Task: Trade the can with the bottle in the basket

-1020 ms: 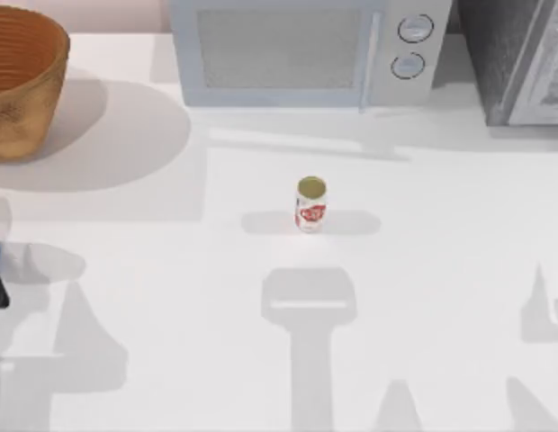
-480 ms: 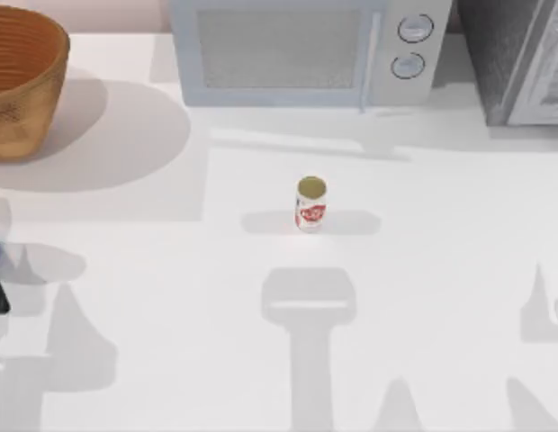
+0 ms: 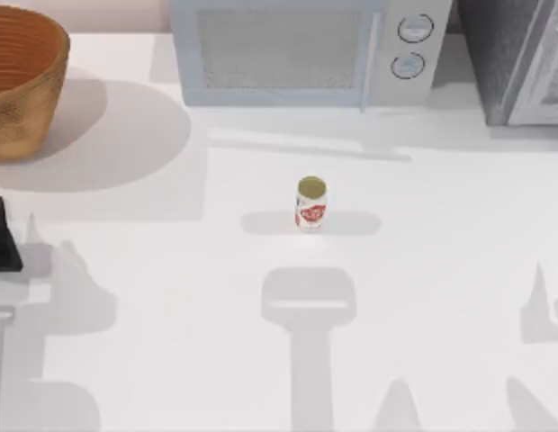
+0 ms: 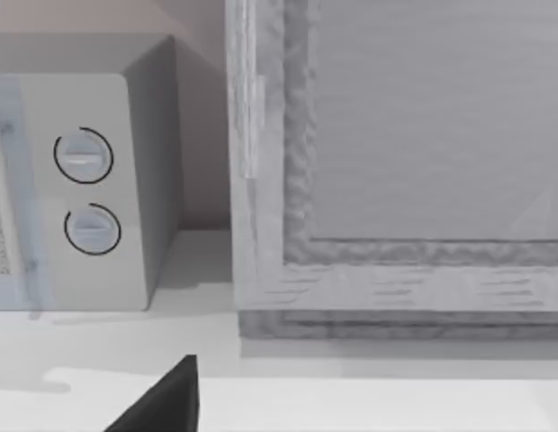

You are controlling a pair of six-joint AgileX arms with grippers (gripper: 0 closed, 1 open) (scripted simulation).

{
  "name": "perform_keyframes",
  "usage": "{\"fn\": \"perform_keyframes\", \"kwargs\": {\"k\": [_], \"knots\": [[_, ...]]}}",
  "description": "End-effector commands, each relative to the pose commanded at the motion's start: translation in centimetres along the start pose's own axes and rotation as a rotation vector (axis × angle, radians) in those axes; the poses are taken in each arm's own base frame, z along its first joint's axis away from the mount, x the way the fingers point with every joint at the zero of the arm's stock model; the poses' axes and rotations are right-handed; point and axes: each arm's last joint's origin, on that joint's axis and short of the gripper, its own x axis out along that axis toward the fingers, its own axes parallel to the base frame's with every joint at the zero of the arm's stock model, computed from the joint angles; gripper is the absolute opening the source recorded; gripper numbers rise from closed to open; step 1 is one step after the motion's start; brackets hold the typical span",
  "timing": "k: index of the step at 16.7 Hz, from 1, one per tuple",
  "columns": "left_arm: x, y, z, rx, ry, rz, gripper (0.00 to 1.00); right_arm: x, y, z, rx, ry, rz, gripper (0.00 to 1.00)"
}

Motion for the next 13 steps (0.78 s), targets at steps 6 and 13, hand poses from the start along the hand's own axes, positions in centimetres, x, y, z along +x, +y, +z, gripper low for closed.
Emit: {"fn": "perform_keyframes", "kwargs": {"k": [6,13], "knots": [[0.66,-0.06,0.01,0.0,0.0,0.0,0.92,0.0,0.0,0.0,0.0,0.0,0.0,1.0],[0.66,-0.06,0.01,0.0,0.0,0.0,0.4,0.0,0.0,0.0,0.0,0.0,0.0,1.0]]}}
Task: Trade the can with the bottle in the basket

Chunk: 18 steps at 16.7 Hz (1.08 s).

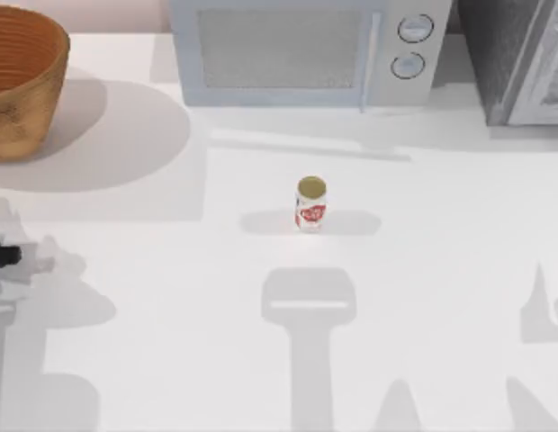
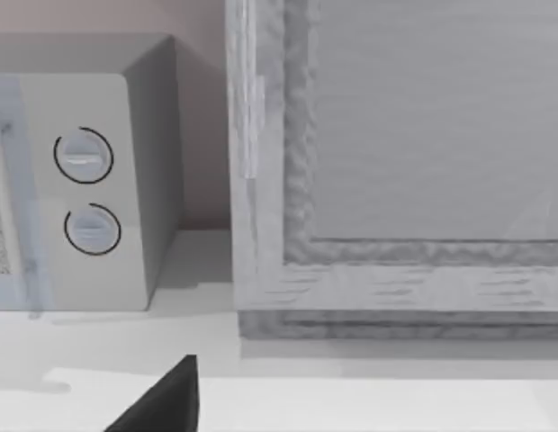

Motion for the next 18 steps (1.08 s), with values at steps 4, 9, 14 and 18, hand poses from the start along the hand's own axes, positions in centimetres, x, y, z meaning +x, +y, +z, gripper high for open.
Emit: {"fn": "perform_keyframes", "kwargs": {"k": [4,9,14,18], "knots": [[0.0,0.0,0.0,0.0,0.0,0.0,0.1,0.0,0.0,0.0,0.0,0.0,0.0,1.0],[0.0,0.0,0.0,0.0,0.0,0.0,0.0,0.0,0.0,0.0,0.0,0.0,0.0,1.0],[0.0,0.0,0.0,0.001,0.0,0.001,0.0,0.0,0.0,0.0,0.0,0.0,0.0,1.0],[0.6,1.7,0.4,0.028,-0.03,0.027,0.0,0.0,0.0,0.0,0.0,0.0,0.0,1.0]]}}
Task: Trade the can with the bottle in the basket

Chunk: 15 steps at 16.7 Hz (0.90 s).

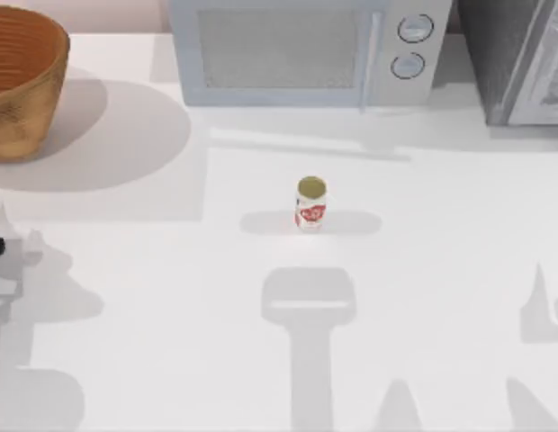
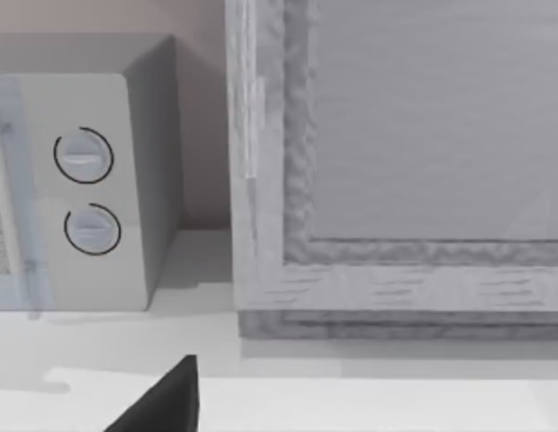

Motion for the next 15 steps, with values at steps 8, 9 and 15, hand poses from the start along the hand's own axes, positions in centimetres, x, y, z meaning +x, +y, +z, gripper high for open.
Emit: {"fn": "perform_keyframes", "kwargs": {"k": [8,9,15], "knots": [[3.7,12.9,2.1,0.154,-0.018,0.053,0.0,0.0,0.0,0.0,0.0,0.0,0.0,1.0],[4.2,14.7,2.7,0.167,-0.007,0.036,0.0,0.0,0.0,0.0,0.0,0.0,0.0,1.0],[7.5,22.1,9.6,0.192,0.047,-0.181,0.0,0.0,0.0,0.0,0.0,0.0,0.0,1.0]]}}
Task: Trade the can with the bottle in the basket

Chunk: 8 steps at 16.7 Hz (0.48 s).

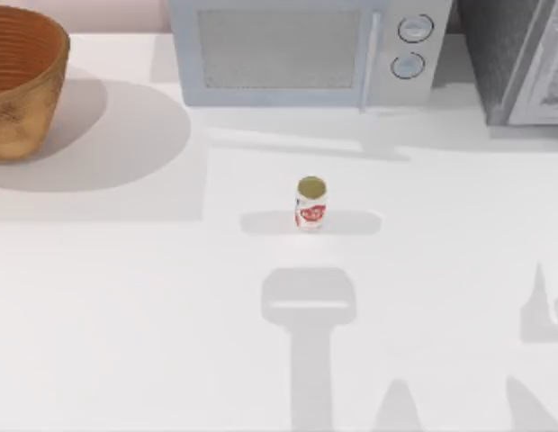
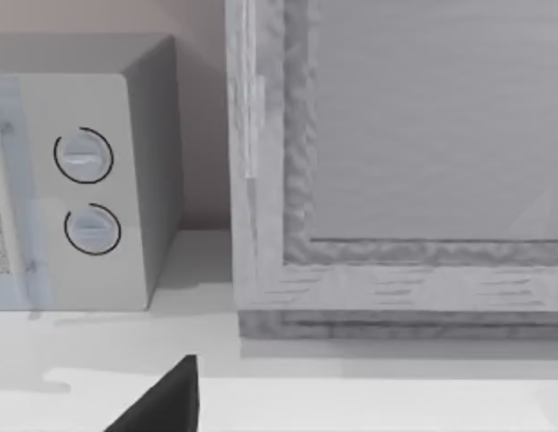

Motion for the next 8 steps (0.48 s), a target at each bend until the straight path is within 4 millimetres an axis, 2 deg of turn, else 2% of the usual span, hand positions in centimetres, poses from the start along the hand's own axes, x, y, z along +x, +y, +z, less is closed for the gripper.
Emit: {"fn": "perform_keyframes", "kwargs": {"k": [2,4,8], "knots": [[0.8,1.2,3.2,-0.009,-0.002,-0.104,0.0,0.0,0.0,0.0,0.0,0.0,0.0,1.0],[1.8,1.4,6.6,-0.024,-0.008,-0.215,0.0,0.0,0.0,0.0,0.0,0.0,0.0,1.0],[4.0,-0.7,13.0,-0.047,-0.034,-0.427,0.0,0.0,0.0,0.0,0.0,0.0,0.0,1.0]]}}
